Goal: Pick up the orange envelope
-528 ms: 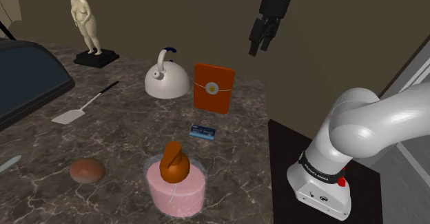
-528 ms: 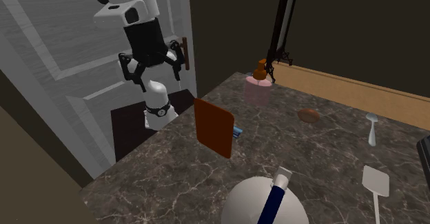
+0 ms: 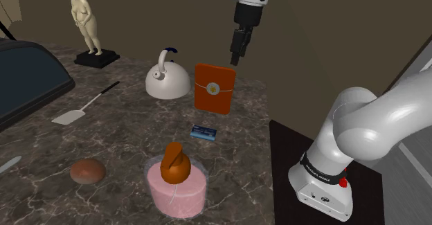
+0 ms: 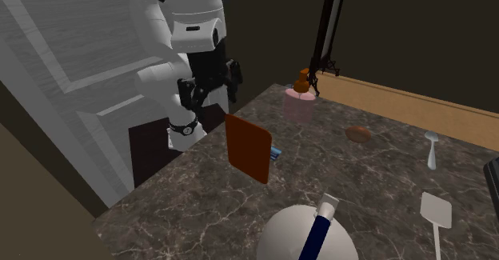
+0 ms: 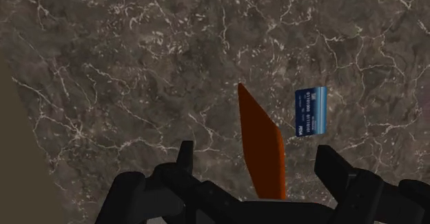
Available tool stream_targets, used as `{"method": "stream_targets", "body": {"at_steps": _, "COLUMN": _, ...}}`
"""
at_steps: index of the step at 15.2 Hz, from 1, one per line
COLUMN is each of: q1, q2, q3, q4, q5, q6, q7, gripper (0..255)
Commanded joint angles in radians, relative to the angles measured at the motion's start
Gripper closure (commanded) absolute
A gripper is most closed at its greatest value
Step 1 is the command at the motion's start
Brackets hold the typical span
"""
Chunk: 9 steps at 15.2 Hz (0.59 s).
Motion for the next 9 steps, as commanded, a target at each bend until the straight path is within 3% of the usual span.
{"method": "stream_targets", "body": {"at_steps": 1, "q1": 0.039, "q2": 0.055, "q3": 0.021, "q4": 0.015, "q5": 0.005, "q6": 0.028, "q7": -0.044, "gripper": 0}}
{"method": "stream_targets", "body": {"at_steps": 3, "q1": 0.06, "q2": 0.087, "q3": 0.033, "q4": 0.026, "q5": 0.007, "q6": 0.042, "q7": -0.07, "gripper": 0}}
{"method": "stream_targets", "body": {"at_steps": 9, "q1": 0.06, "q2": 0.093, "q3": 0.034, "q4": -0.05, "q5": 0.009, "q6": 0.124, "q7": -0.074, "gripper": 0}}
